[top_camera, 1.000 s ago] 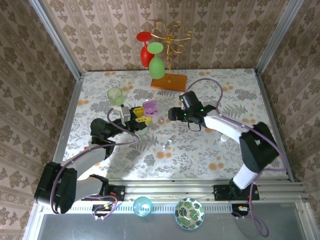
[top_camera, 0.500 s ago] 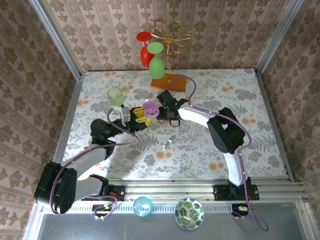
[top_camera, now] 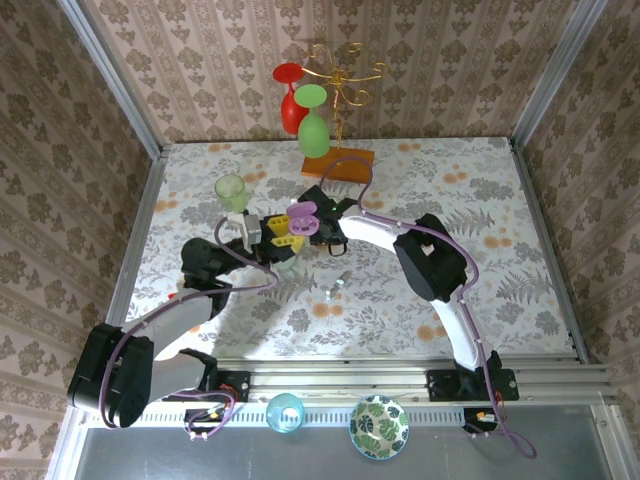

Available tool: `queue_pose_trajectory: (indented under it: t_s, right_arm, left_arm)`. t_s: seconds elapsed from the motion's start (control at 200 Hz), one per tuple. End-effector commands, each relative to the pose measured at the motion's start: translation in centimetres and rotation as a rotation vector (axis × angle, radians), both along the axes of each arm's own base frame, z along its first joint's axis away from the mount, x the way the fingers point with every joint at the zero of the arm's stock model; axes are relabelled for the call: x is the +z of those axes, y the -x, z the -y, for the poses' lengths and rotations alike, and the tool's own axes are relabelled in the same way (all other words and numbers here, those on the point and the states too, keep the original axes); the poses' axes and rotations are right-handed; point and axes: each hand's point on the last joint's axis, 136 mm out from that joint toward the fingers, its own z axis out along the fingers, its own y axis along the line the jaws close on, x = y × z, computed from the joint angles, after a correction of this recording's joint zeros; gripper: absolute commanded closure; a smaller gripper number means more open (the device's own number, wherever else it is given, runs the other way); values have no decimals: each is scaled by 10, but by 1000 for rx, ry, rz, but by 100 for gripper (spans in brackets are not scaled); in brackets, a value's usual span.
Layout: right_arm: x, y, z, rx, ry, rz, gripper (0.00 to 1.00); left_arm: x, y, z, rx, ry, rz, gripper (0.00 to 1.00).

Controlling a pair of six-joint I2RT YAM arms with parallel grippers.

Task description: Insert the wireless bluetooth earbuds into the charging case

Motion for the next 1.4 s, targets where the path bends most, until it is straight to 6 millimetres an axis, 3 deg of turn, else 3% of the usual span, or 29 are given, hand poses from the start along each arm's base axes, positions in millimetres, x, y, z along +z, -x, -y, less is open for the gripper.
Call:
queue_pose_trajectory:
  t_s: [0.0,0.255,0.6,0.87,1.1,1.275,1.395]
  right_arm:
    - [-12,-2,-3,-4,33,-11,66]
    - [-17,4,2,16,72,-37,78]
    - [12,16,20,36,57,15,81]
    - [21,56,81,24,78,-3,81]
    - [9,99,143,-11,148,-71,81]
    - [3,119,161,26,204,-103,80]
    - [2,118,168,39,259,-110,78]
  left_arm:
    - [10,12,-2,-25,20,55,81]
    - [9,13,-1,-29,19,53,81]
    - [8,17,2,-46,17,56,81]
    - [8,20,4,-54,15,61,81]
    - [6,18,4,-56,11,54,81]
    - [4,19,4,-58,8,50,81]
    - [4,27,10,-86,9,51,81]
